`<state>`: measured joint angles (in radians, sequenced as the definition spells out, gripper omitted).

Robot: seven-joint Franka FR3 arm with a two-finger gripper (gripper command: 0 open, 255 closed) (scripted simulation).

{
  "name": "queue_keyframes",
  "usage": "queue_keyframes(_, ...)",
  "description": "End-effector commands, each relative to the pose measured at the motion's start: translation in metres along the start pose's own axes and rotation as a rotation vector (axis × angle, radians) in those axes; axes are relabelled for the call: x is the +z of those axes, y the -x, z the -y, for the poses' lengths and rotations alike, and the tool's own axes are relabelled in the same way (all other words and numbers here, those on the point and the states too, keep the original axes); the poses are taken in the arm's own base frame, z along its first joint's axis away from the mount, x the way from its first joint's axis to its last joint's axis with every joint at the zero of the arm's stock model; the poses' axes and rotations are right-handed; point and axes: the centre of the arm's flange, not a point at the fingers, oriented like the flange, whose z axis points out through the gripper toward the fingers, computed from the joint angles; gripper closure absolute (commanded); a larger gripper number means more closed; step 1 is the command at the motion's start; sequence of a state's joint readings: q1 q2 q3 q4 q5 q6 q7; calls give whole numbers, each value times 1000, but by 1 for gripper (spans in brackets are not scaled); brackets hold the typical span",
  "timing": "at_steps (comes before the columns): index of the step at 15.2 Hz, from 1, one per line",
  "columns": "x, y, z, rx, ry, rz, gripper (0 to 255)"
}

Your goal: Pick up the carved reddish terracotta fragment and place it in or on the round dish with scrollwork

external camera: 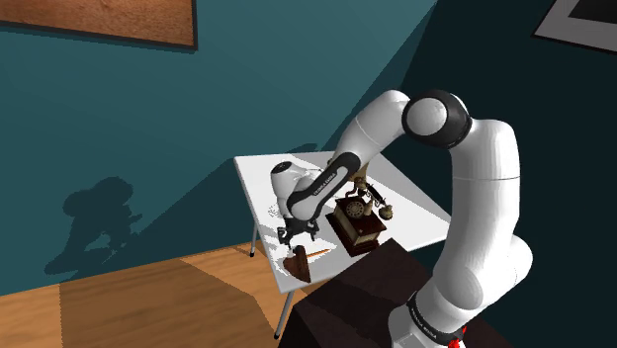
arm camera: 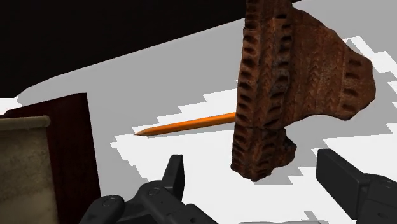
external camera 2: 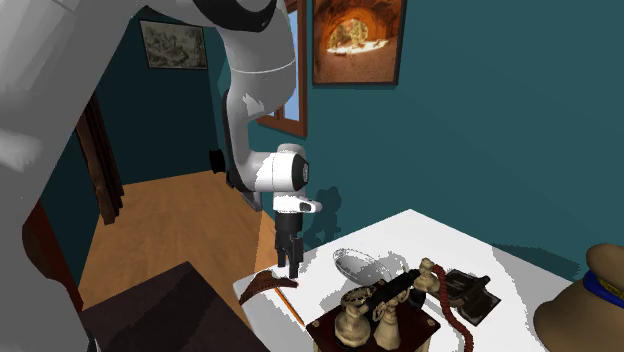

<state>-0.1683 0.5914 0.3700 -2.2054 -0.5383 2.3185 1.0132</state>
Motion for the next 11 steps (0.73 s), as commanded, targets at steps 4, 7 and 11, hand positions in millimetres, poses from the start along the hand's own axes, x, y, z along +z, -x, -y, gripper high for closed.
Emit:
queue_keyframes(4, 23, -4, 3, 0, 5, 32, 0)
queue_keyframes(7, 37, -4, 3, 0, 5, 32, 0)
queue_keyframes(11, 37, -4, 3, 0, 5, 32, 0)
